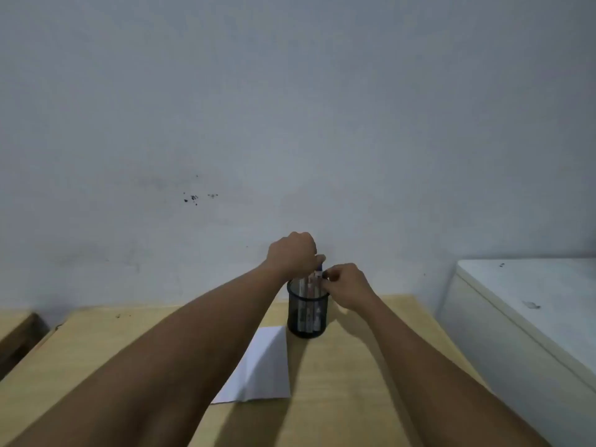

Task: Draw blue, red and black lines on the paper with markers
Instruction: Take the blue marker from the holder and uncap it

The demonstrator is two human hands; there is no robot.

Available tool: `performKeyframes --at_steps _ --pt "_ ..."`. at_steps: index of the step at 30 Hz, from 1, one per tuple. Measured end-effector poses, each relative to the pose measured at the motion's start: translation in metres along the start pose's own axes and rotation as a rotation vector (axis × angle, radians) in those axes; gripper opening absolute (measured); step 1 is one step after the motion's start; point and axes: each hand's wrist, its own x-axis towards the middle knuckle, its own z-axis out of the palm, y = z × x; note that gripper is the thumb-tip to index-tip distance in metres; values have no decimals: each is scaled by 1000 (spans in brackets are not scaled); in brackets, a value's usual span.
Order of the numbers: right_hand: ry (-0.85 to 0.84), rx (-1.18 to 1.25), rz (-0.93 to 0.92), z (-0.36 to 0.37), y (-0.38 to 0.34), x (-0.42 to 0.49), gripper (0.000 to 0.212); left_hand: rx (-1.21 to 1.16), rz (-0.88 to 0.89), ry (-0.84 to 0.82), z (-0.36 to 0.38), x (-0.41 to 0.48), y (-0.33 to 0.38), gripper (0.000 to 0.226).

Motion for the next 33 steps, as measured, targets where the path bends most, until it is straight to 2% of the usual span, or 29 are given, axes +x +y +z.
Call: performKeyframes --at_steps 5,9,14,18,24,28,30,33 --pt "44 94 -10 4 3 2 26 -116 -30 -8 4 7 2 23" --pt "86 195 -8 -4 -3 -3 29 -232 -20 -13 -7 5 8 22" --pt "176 244 -61 -27 -42 -12 23 -320 28 80 -59 -12 22 26" --pt "178 322 -142 -43 -86 -30 19 -367 34 183 -111 -33 21 25" --pt "155 333 -233 -32 -147 -60 16 -222 -59 279 -164 -75 -8 26" --pt "154 339 -257 -10 -177 -72 3 -158 -157 336 -178 -98 -35 25" --pt "151 314 -264 6 -188 -74 20 -153 -200 369 -182 -105 -51 29" --pt "115 275 -250 37 -193 -75 29 -165 -234 385 -182 -109 -77 30"
